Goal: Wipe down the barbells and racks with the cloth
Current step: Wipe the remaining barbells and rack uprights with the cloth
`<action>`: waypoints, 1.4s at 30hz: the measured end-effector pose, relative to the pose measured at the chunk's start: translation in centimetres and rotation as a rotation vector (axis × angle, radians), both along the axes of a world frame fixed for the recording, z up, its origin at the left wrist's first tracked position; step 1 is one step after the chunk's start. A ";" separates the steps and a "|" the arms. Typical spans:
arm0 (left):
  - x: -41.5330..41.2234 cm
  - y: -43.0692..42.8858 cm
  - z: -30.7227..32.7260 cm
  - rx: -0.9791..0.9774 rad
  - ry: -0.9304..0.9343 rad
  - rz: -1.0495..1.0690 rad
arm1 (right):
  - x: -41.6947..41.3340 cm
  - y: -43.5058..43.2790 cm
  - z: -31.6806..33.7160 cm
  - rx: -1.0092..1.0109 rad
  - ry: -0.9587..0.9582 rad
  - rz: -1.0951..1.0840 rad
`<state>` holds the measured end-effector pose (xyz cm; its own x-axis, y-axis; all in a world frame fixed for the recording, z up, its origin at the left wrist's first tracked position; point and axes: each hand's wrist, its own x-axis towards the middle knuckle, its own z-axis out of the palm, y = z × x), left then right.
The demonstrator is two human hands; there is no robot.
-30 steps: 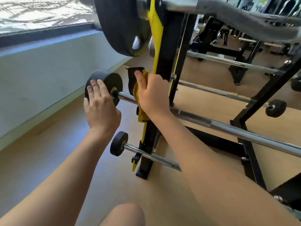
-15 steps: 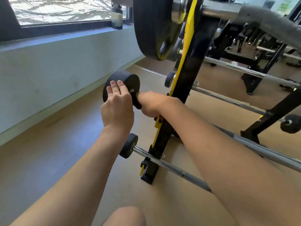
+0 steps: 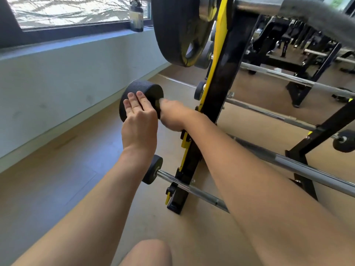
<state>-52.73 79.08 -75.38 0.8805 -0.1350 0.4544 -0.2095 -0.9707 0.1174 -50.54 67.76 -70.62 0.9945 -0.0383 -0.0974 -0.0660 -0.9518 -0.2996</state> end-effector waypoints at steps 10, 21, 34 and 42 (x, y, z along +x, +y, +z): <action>-4.1 -3.2 4.1 -0.119 0.128 0.039 | -14.8 -9.2 -3.6 -0.028 -0.352 -0.023; -11.9 -18.7 3.6 -0.139 0.155 -0.770 | -27.3 -22.5 -2.2 -0.385 -0.265 -0.783; -16.3 -26.5 2.6 -0.523 0.382 -0.632 | -28.0 -22.3 -5.4 -0.331 -0.419 -0.611; -19.8 -31.4 3.4 -0.530 0.479 -0.831 | -32.0 -27.6 -3.4 -0.377 -0.198 -0.785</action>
<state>-72.54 47.71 -72.01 0.7056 -0.6571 0.2652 -0.5970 -0.3496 0.7221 -82.49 40.21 -73.98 0.6653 -0.7103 0.2299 -0.7207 -0.6914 -0.0507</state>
